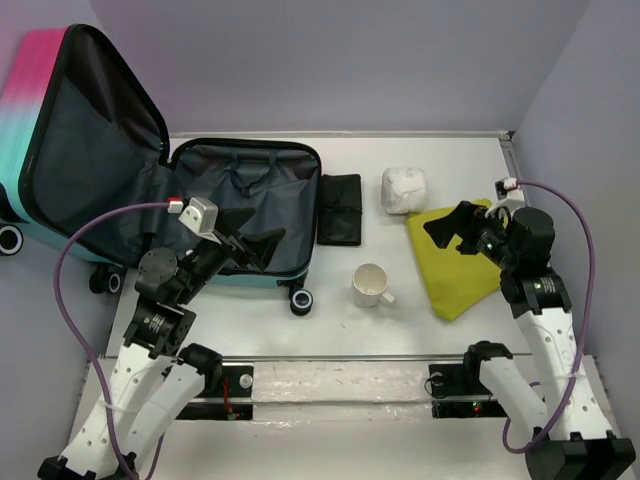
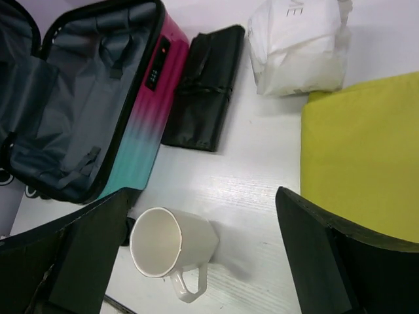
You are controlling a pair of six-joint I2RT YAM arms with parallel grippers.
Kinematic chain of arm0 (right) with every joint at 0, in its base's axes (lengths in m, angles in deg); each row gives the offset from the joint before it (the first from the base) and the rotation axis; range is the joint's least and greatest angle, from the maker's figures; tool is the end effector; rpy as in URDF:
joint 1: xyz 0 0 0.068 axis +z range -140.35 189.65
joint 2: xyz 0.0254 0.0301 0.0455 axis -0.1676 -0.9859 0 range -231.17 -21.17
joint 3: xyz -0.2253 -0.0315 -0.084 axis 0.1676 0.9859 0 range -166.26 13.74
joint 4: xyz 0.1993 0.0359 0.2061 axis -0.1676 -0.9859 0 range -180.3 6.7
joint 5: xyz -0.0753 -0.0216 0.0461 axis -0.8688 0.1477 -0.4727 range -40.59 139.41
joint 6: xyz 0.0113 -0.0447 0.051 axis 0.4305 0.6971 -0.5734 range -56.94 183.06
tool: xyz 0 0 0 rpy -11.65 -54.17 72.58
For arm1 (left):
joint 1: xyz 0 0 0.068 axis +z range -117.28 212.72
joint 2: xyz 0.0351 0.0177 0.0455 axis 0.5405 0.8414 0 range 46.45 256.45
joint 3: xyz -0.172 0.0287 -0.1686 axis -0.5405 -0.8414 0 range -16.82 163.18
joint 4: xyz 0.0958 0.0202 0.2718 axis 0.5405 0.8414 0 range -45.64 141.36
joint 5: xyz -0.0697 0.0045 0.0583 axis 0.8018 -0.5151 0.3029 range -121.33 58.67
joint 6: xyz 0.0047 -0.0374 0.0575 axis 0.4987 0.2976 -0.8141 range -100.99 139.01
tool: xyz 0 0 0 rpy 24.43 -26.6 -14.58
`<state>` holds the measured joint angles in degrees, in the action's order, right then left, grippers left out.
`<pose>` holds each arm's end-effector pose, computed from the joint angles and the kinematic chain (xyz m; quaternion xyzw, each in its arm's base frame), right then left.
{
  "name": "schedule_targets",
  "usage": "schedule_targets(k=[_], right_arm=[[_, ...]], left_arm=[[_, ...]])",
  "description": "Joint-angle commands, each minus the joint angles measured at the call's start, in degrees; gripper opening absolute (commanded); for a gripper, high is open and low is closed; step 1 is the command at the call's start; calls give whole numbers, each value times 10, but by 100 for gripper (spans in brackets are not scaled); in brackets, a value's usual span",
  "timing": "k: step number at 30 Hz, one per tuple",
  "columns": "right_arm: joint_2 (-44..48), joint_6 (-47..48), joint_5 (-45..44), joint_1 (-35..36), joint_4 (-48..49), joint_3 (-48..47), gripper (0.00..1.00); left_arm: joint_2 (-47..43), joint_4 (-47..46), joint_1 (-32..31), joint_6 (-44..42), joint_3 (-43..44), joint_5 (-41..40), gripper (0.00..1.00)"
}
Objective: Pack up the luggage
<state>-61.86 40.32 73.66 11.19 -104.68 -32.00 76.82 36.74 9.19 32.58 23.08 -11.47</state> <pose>0.2303 0.0290 0.3139 0.0202 0.7923 0.2876 0.5377 0.1761 -0.0974 0.3730 0.1890 0.5706 -0.3492 0.7189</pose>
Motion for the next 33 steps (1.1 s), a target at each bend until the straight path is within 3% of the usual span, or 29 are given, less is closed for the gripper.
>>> schedule_targets(k=[1, 5, 10, 17, 28, 33], right_arm=[[-44, -12, -4, 46, -23, -9, 100], [-102, -7, -168, 206, -37, -30, 100], [-178, 4, -266, 256, -45, -65, 100], [-256, 9, -312, 304, -46, -85, 96], [-298, -11, -316, 364, -49, -81, 64], [-269, -25, -309, 371, -53, -33, 58]], left_arm=[[17, -7, 5, -15, 30, 46, 99], [10, -10, 5, -16, 24, 37, 99], [20, -20, 6, 5, 17, 26, 99], [33, -20, 6, 23, 22, 33, 99], [30, -6, 7, 20, 26, 11, 99], [29, -6, 7, 22, 25, 5, 99]])
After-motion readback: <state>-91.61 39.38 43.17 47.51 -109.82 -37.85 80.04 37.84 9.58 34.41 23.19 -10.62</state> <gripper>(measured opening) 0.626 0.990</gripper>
